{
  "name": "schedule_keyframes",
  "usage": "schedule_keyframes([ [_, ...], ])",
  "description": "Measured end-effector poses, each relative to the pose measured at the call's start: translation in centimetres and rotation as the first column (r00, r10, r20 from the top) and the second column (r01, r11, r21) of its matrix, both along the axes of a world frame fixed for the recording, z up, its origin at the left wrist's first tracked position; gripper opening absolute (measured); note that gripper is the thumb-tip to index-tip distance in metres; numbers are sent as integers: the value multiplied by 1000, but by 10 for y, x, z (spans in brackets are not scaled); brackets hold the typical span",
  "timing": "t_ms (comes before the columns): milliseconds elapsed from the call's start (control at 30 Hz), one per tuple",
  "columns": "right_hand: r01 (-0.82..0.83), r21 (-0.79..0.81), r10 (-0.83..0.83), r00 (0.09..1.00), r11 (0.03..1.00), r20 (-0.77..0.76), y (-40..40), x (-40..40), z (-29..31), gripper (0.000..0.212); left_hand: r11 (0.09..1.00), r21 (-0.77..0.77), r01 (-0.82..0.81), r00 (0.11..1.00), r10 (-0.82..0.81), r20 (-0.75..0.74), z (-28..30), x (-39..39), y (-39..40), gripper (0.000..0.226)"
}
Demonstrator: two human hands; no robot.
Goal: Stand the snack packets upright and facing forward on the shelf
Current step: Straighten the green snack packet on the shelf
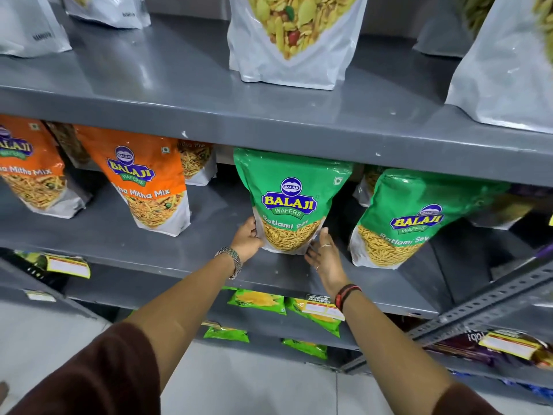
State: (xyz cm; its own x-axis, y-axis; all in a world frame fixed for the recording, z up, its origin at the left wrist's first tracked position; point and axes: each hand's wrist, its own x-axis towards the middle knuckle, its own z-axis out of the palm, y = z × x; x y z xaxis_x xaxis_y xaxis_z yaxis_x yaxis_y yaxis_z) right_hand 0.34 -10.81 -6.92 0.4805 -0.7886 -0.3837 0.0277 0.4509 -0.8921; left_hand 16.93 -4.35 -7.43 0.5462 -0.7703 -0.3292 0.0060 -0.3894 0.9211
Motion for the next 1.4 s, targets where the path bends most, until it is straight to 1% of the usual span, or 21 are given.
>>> schedule_keyframes([
  [133,-4,6,4,1000,1000,-9,0,7,-2,55,1000,4,-28,999,28,-22,1,5,1,55],
  [233,3,-36,-4,999,999,-34,2,8,-7,53,999,18,-28,999,28,-14,0,7,4,51],
  [267,20,-61,-23,998,998,-57,4,7,-10,52,999,16,-46,999,46,-10,-1,6,5,47],
  [333,81,-118,-96,987,990,-129,6,1,-15,51,989,31,-147,989,147,2,-4,3,9,37],
  [367,121,-149,-144,977,981,-157,7,-4,-17,46,979,59,-193,981,194,-11,-6,0,12,33],
  [400,164,-185,-195,966,969,-167,7,-10,-19,37,975,96,-200,977,206,-54,-6,-4,16,29],
  [467,227,-260,-276,945,939,-173,7,-28,-24,16,981,158,-112,971,142,-191,-4,-14,22,26],
  [533,272,-318,-340,923,908,-181,6,-49,-29,10,984,180,4,966,43,-255,-3,-27,23,25],
  [600,331,-360,-415,890,873,-189,2,-71,-32,10,983,162,81,961,-34,-274,-2,-42,18,34],
  [700,420,-386,-520,829,821,-204,-10,-105,-31,16,975,125,182,948,-140,-286,-2,-71,-2,40],
  [767,484,-369,-581,784,793,-219,-24,-126,-29,15,968,99,229,944,-196,-264,-3,-93,-20,45],
  [833,545,-313,-613,768,778,-186,-40,-141,-22,12,968,64,243,946,-221,-237,-4,-114,-37,53],
  [900,579,-226,-613,780,783,-125,-56,-151,-14,8,971,28,237,950,-226,-213,-4,-133,-54,63],
  [933,575,-199,-600,795,794,-93,-63,-153,-11,10,971,13,238,952,-230,-204,-3,-141,-61,67],
  [1033,480,-129,-486,874,868,-20,-76,-158,-8,39,968,-26,251,948,-251,-197,-4,-162,-78,70],
  [1067,439,-109,-443,897,892,-8,-78,-158,-8,44,968,-21,249,951,-248,-185,-3,-168,-81,70],
  [1133,385,-95,-386,922,918,8,-82,-157,-8,43,972,-5,234,957,-232,-172,-4,-173,-84,72],
  [1267,373,-106,-373,928,922,22,-86,-160,-11,44,969,0,246,950,-241,-196,-3,-175,-90,79],
  [1400,413,-101,-412,911,905,34,-90,-168,-10,46,963,-12,271,944,-268,-193,0,-181,-97,81],
])
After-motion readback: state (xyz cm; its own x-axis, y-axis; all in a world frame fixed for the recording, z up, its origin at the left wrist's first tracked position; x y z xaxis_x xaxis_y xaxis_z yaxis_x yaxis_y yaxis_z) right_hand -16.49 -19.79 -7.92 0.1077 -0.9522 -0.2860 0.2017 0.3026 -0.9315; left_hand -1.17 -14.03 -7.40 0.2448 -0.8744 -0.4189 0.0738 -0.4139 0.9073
